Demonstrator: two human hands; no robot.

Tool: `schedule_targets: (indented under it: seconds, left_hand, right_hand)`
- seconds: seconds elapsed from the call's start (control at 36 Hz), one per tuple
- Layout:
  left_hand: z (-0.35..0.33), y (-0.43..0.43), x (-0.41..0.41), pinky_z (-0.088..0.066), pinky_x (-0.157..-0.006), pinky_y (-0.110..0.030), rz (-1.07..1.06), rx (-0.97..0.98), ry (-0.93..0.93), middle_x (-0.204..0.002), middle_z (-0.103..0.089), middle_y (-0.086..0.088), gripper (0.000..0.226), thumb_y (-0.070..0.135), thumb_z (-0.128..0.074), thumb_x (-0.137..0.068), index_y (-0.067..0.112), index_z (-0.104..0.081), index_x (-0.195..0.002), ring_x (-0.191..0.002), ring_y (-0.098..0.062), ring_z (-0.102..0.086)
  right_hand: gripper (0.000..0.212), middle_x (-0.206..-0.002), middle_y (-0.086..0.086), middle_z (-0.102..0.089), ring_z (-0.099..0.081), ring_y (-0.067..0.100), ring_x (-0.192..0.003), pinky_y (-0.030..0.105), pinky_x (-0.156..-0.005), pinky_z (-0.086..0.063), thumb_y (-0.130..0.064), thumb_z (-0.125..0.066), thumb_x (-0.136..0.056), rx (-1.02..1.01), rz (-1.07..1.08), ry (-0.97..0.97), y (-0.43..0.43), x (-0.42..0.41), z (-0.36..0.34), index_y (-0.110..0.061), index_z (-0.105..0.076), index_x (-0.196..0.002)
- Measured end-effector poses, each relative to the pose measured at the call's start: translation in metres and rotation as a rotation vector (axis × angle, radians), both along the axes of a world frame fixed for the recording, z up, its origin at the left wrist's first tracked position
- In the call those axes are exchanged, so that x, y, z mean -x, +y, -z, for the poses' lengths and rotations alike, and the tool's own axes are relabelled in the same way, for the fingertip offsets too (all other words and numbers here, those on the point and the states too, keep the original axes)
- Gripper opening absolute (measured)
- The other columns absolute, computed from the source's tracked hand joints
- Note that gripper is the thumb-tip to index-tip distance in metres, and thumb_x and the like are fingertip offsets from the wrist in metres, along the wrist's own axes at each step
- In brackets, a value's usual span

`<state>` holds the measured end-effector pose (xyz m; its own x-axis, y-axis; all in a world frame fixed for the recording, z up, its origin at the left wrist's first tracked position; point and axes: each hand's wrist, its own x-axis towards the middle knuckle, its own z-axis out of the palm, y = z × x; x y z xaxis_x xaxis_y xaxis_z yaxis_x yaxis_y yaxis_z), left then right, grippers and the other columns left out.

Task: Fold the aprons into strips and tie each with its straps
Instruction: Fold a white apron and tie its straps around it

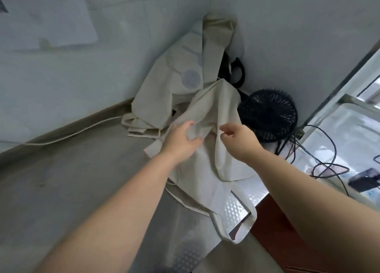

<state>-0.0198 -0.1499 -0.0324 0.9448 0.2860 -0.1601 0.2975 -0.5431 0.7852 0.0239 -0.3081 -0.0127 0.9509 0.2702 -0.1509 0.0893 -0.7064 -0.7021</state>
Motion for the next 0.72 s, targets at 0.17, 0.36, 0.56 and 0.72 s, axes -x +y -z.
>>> schedule_targets:
  seconds: [0.17, 0.36, 0.56, 0.72]
  left_hand:
    - [0.064, -0.030, -0.026, -0.014, -0.117, -0.047, 0.113, -0.143, 0.316, -0.152, 0.032, -0.007, 0.116, 0.050, -0.080, -0.066, 0.043, 0.002, -0.148, -0.144, -0.035, 0.013]
    - [0.114, -0.046, -0.004, -0.037, -0.105, -0.034, -0.035, -0.256, 0.383, -0.148, -0.030, -0.006, 0.067, 0.007, -0.049, -0.090, 0.034, -0.027, -0.147, -0.128, -0.027, -0.040]
    - [0.085, -0.034, 0.031, -0.045, -0.083, -0.033, -0.659, -0.138, -0.023, -0.113, -0.064, -0.011, 0.036, 0.001, -0.047, -0.084, 0.020, -0.067, -0.107, -0.102, -0.031, -0.059]
    - [0.070, -0.005, 0.089, -0.042, -0.072, -0.032, -1.000, -0.279, -0.035, -0.096, -0.063, -0.014, 0.028, 0.004, -0.047, -0.079, 0.018, -0.065, -0.094, -0.085, -0.032, -0.057]
  right_hand:
    - [0.045, -0.142, 0.006, -0.038, -0.053, 0.024, -0.112, 0.030, -0.089, -0.044, -0.020, -0.049, -0.093, 0.121, -0.017, 0.021, -0.029, -0.032, 0.043, -0.020, -0.044, -0.138]
    - [0.067, -0.151, 0.005, -0.016, -0.033, 0.026, -0.133, 0.042, -0.106, -0.038, -0.031, -0.058, -0.088, 0.161, -0.159, 0.152, -0.044, -0.052, 0.082, -0.027, -0.026, -0.146]
    - [0.064, -0.148, 0.012, -0.018, -0.046, 0.026, -0.116, 0.024, -0.082, -0.034, -0.029, -0.056, -0.091, 0.151, -0.115, 0.223, -0.037, -0.050, 0.088, -0.027, -0.024, -0.145]
    - [0.068, -0.141, 0.009, -0.033, -0.047, 0.030, -0.119, 0.037, -0.094, -0.045, -0.046, -0.058, -0.086, 0.195, -0.318, 0.298, -0.014, -0.032, 0.090, -0.030, -0.025, -0.144]
